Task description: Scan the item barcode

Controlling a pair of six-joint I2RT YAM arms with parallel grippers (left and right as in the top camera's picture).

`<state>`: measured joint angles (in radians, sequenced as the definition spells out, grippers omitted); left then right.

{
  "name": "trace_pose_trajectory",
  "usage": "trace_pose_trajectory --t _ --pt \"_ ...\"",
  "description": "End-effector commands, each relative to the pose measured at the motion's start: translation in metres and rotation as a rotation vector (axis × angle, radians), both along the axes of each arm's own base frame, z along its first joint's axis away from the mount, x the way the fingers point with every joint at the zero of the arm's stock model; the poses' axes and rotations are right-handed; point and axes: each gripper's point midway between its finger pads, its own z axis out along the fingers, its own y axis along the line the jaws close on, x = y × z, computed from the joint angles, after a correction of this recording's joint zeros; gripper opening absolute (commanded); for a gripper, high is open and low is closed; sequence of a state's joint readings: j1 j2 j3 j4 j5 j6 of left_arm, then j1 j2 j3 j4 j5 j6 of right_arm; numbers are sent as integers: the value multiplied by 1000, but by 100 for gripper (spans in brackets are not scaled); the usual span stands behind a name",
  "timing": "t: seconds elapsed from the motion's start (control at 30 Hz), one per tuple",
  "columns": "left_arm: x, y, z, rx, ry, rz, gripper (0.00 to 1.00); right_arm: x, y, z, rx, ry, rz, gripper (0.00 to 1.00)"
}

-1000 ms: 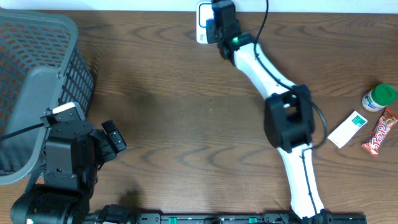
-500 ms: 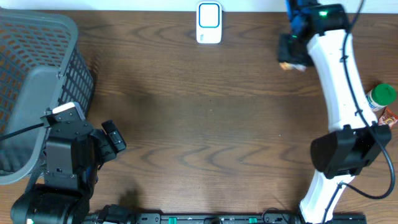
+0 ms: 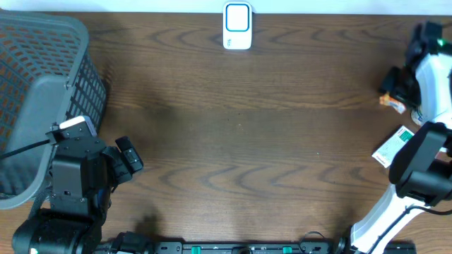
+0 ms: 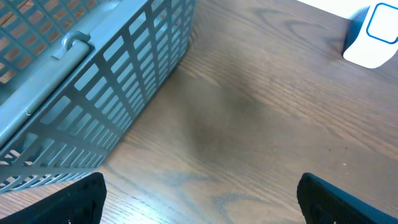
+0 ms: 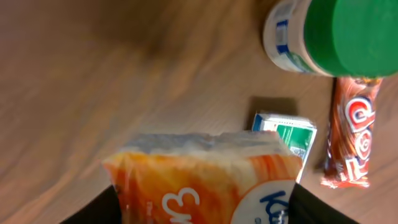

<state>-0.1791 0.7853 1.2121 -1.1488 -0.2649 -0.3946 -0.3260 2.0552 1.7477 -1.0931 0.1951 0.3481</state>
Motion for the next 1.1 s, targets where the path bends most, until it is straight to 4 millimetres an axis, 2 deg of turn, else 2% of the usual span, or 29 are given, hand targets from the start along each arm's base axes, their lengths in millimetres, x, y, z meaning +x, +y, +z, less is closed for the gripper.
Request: trace_pose_trajectory --t 0.0,0.13,0.17,0.2,0.23,0.27,0.37,0.43,0.5,0.53,0.67,0.73,0.87,0.97,1.0,1.07 --pt "-1 1 -1 13 4 -2 98 -13 -13 -28 25 7 -45 58" --pt "-1 1 -1 13 4 -2 98 -16 -19 -47 19 -10 -63 58" --pt "-1 1 -1 13 4 -2 98 -16 -20 -49 17 -14 -62 61" --pt "-1 1 -1 13 4 -2 98 -15 -20 -49 16 -17 -62 68" --pt "-1 1 -1 13 4 -2 98 -13 -21 -48 12 -22 -55 84" --pt "-1 1 -1 13 4 -2 98 -11 -21 -46 9 -28 -49 99" --pt "-1 1 -1 13 4 -2 98 -4 -24 -29 3 -48 -56 99" --pt "-1 1 -1 13 4 -2 98 3 -27 -4 -3 -77 -74 99" --pt "-1 1 -1 13 4 -2 98 11 -26 25 8 -124 -89 99" --pt "-1 1 -1 13 4 -2 98 21 -20 53 43 -195 -73 99" --pt "-1 1 -1 13 4 -2 98 53 13 136 155 -452 21 99" --pt "1 3 1 22 -6 7 98 60 34 195 184 -613 84 99" --pt "8 5 9 25 -52 20 98 52 61 281 134 -830 156 99" --pt "9 7 12 33 -66 30 98 34 82 341 88 -987 221 99" --pt "15 11 21 47 -112 55 98 25 89 363 72 -1044 242 99" --pt "30 15 44 51 -229 92 98 9 100 393 49 -1128 273 99"
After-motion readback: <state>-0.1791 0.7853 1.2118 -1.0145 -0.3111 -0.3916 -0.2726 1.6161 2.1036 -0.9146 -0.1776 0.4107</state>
